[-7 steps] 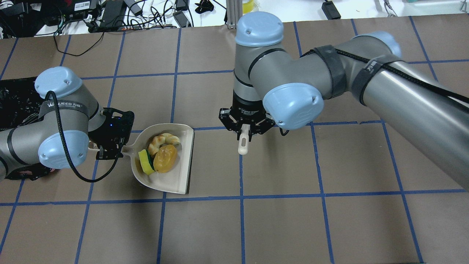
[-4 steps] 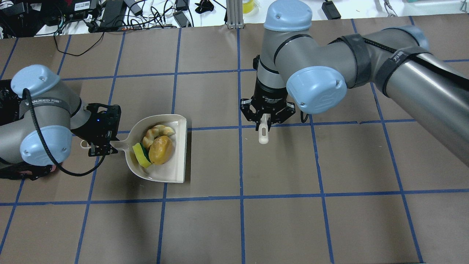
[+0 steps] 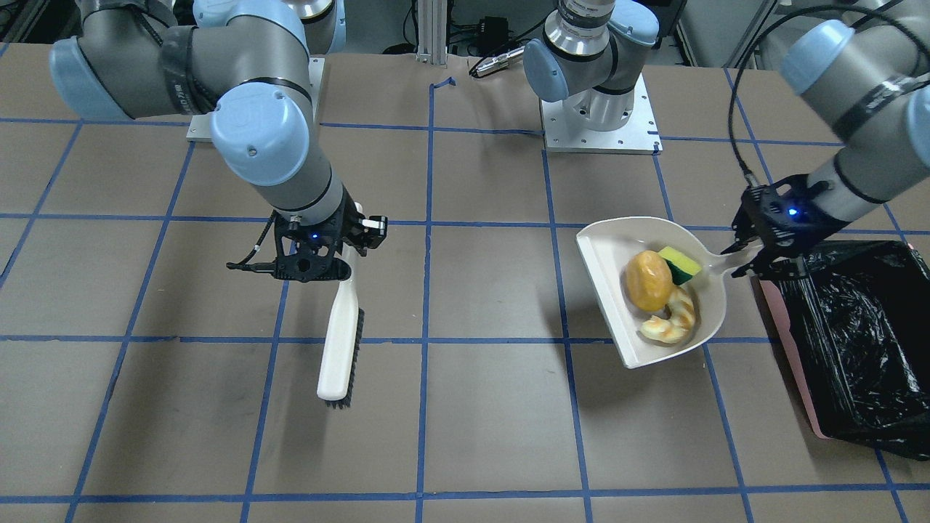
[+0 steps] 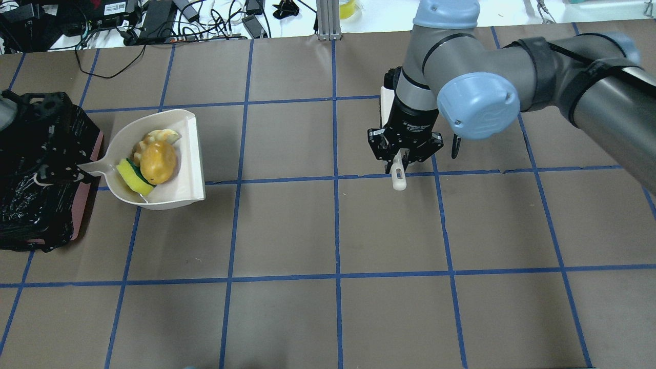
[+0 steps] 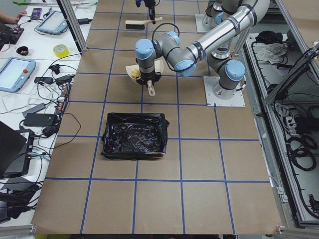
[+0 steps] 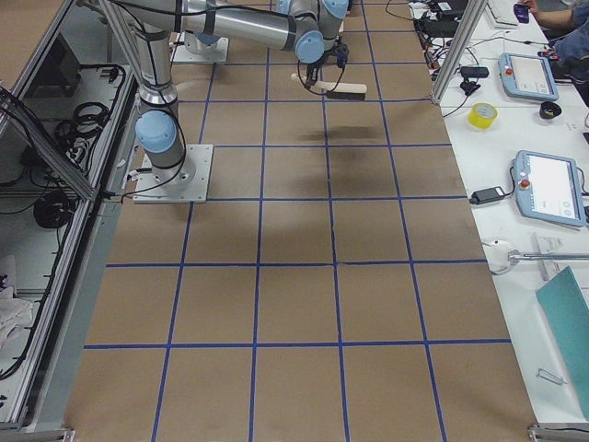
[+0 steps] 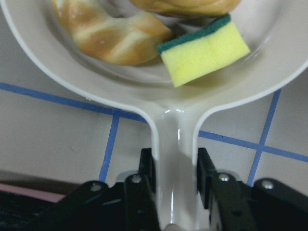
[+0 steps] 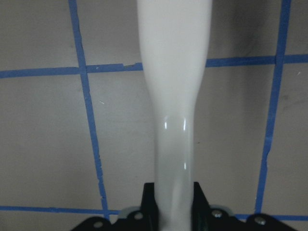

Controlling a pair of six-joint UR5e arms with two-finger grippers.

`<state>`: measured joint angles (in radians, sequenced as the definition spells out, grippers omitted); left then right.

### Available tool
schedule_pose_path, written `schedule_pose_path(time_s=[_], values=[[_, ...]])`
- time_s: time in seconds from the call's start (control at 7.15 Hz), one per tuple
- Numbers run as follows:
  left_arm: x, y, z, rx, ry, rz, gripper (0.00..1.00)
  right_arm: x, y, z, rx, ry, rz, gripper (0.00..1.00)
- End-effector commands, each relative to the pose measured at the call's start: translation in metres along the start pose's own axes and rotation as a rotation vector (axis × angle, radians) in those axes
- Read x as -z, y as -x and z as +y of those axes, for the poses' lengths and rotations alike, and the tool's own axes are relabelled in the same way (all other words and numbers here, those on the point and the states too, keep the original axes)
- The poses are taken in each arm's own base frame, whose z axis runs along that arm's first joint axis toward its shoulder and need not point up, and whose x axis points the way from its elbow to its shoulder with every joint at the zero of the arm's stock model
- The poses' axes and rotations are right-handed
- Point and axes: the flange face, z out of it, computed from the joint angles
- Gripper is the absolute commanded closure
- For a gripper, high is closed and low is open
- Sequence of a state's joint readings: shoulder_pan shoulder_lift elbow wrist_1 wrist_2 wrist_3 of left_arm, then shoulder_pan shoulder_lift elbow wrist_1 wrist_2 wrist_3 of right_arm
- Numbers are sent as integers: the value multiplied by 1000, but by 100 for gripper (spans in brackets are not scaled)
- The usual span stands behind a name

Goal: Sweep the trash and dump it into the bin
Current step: 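Carry the dustpan over the black bin with the left gripper while the right withdraws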

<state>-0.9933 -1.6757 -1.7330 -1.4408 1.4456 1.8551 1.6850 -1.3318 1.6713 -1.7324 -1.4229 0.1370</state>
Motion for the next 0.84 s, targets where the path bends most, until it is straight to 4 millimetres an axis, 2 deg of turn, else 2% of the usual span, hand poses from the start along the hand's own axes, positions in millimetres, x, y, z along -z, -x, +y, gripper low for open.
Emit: schedule_pose_path(time_s=[0.0, 0.14, 0.28, 0.56, 0.7], values=[[41, 1, 73, 145, -8, -34, 100, -4, -54, -30, 42, -2, 69, 100], [57, -7, 123, 237, -9, -60, 100, -19, -67, -50, 46, 20, 119, 100], [74, -16, 169, 318, 14, -82, 100, -24, -88, -75, 28, 32, 123, 100], [91, -19, 227, 414, 88, -90, 100, -13, -161, -85, 28, 47, 175, 100], [102, -9, 245, 452, 136, -98, 100, -6, -205, -87, -18, 53, 233, 100]])
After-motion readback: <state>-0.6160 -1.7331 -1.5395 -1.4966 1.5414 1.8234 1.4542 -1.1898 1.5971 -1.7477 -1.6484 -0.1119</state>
